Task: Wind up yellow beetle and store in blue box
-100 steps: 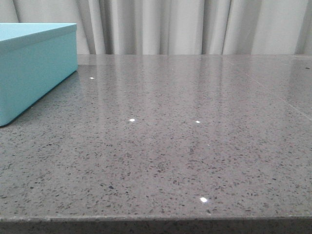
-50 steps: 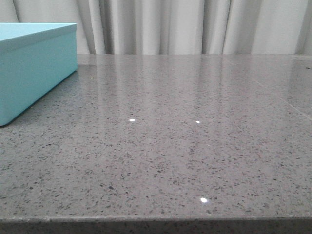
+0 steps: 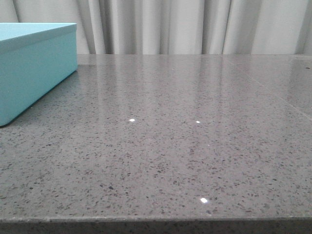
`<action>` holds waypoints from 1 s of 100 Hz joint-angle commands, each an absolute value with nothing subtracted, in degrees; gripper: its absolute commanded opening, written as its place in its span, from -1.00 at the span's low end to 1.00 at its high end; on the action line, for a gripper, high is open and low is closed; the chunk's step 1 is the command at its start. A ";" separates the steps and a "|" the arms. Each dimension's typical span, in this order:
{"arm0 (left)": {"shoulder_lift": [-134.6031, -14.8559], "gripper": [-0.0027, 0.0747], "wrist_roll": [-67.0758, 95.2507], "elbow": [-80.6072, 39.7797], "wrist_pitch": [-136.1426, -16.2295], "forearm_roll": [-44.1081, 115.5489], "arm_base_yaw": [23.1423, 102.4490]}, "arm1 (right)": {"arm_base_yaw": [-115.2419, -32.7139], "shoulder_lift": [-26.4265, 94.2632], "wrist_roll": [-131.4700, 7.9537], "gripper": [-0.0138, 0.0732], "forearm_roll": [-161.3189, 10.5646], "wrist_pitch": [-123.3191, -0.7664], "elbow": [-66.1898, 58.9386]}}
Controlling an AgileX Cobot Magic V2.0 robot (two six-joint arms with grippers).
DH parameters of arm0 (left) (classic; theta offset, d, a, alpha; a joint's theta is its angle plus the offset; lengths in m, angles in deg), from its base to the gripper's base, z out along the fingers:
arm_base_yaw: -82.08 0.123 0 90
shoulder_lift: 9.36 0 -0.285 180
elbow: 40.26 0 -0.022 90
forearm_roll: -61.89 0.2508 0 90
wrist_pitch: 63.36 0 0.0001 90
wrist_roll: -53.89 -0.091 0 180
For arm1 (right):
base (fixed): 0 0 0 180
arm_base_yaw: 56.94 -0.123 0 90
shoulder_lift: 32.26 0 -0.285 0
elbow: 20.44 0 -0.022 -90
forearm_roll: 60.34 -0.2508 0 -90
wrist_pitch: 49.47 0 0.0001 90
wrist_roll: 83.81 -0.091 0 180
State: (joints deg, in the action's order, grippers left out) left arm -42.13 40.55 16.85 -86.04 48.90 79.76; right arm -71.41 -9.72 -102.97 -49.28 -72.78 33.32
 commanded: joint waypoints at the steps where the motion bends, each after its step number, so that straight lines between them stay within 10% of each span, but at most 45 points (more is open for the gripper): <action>1: -42.45 -0.98 40.87 15.22 -81.79 47.90 79.87 | -71.52 -9.29 -102.25 -0.84 -48.17 -68.09 31.88; 100: -14.74 -0.98 55.61 38.14 -66.99 59.36 79.87 | -71.52 -9.29 -102.25 -0.84 -48.17 -68.15 31.88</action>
State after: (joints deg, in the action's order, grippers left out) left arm -17.24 55.46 36.96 -69.50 60.82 79.76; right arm -71.41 -9.72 -102.85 -49.28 -72.74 33.32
